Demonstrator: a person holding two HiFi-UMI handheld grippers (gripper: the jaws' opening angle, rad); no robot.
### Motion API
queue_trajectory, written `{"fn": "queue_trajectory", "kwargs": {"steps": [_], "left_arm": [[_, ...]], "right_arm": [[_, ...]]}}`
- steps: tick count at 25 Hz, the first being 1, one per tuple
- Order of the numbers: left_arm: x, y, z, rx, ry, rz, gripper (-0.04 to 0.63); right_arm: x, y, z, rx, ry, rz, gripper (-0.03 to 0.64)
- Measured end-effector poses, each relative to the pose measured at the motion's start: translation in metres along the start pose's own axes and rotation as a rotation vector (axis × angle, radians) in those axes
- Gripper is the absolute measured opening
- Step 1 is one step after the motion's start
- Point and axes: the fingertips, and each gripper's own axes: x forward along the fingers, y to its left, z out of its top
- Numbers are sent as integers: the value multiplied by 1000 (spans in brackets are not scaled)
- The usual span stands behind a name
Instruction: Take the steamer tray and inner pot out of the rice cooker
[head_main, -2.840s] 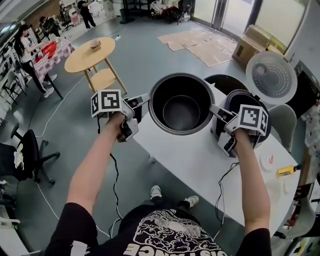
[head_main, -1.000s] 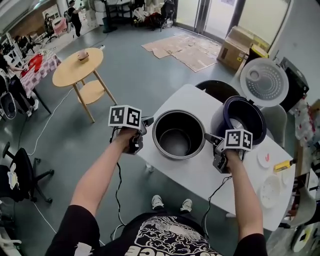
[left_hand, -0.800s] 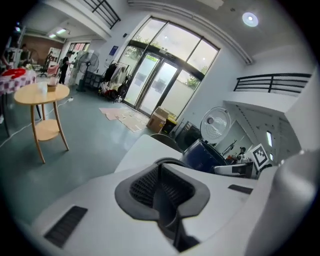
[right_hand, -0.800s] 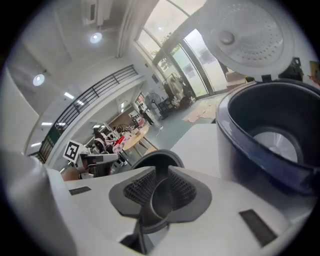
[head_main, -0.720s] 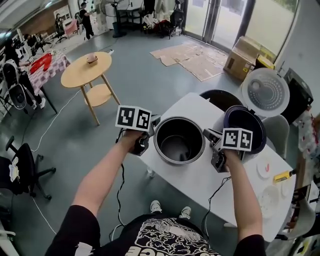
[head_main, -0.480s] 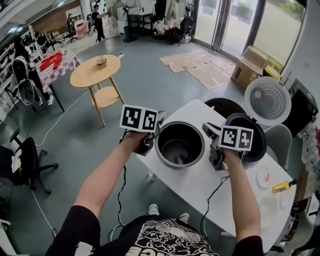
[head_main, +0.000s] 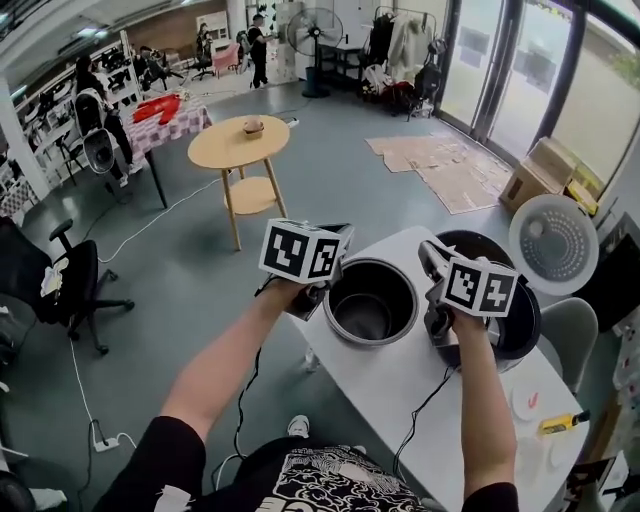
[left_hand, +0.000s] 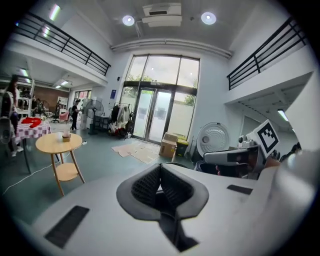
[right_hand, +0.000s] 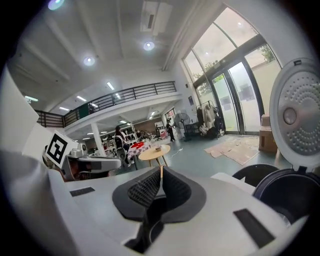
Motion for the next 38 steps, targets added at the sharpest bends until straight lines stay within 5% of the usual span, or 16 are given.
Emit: {"fn": "queue_trajectory", "kwargs": {"steps": [8,18,38], "left_arm": [[-32,5,17,-15,-110,95,12],[-68,10,40,98,-204,220,12],[-64,11,33,129,-202,228,12]], "right_arm": [[-7,25,21,-150,-57,20,14],[-17,42,41,-260,-154,5,14],[-29,26,40,-285,-193,-44,14]]}}
